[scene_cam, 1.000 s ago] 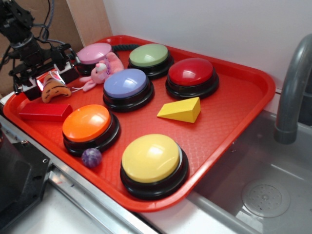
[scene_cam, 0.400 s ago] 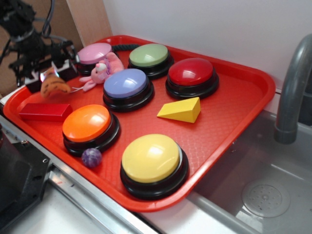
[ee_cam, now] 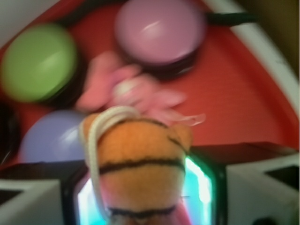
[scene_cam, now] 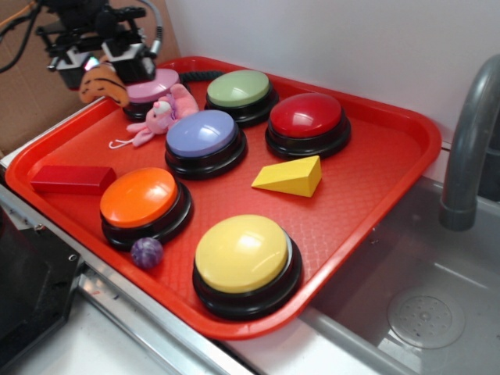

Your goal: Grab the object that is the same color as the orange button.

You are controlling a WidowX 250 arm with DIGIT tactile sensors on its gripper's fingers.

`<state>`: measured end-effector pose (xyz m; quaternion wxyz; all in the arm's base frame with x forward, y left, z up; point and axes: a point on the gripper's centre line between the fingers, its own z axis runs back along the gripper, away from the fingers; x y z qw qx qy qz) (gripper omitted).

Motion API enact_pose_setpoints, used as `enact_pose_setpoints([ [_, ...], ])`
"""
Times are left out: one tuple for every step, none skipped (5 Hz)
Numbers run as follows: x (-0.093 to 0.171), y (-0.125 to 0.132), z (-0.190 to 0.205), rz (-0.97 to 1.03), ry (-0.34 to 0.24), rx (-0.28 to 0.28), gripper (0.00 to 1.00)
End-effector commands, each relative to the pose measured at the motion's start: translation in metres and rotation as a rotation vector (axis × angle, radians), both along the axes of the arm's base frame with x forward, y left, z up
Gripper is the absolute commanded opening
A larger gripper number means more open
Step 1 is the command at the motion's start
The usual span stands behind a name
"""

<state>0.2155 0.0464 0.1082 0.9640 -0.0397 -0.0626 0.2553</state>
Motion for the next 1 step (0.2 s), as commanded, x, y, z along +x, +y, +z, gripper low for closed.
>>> enact_pose_setpoints([
  [-0.0071, -0.0545, 0.0302, -0.344, -0.060, 0.026, 0.00],
])
